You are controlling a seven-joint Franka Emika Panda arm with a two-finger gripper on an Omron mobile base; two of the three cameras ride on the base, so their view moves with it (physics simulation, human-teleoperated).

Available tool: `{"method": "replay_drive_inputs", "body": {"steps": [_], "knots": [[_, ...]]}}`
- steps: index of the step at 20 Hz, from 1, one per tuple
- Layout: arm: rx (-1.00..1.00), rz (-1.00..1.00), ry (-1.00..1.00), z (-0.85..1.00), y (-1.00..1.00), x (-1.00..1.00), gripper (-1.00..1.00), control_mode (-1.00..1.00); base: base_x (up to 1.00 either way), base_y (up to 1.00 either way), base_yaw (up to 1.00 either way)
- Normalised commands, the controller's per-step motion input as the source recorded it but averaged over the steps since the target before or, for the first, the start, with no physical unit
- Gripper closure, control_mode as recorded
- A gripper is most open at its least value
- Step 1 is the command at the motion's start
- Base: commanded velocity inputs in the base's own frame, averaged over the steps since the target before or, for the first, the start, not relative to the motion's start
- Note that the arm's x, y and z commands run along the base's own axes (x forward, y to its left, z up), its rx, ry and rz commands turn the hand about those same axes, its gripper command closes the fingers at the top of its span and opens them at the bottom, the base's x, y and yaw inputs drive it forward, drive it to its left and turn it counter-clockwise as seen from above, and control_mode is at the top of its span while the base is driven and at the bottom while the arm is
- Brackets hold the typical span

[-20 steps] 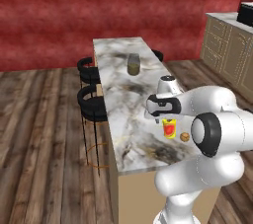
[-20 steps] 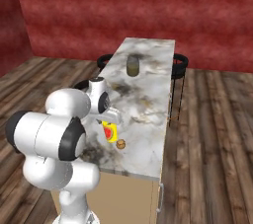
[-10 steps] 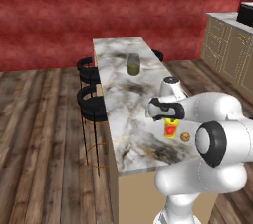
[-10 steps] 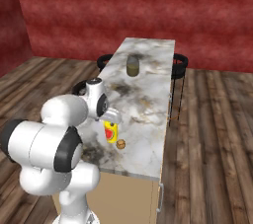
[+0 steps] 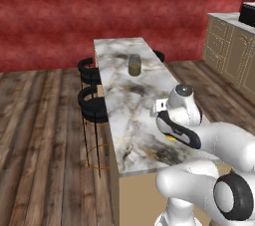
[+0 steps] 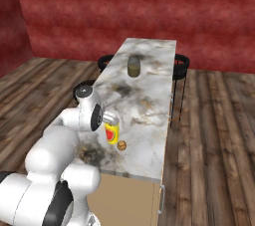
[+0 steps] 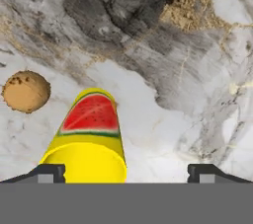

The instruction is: Open the cabinet directly in front. Then move the beer and the cup to the dining counter with the jar on it.

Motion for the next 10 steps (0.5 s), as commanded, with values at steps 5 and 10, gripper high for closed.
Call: {"method": "replay_drive_inputs", "body": {"steps": [5, 10], "knots": [[-0.02, 0.04, -0.43, 0.65, 0.0, -0.45, -1.0, -1.0, 0.0, 0.0, 0.0], [-0.02, 0.08, -0.4, 0.66, 0.0, -0.43, -1.0, -1.0, 0.0, 0.0, 0.0]]}}
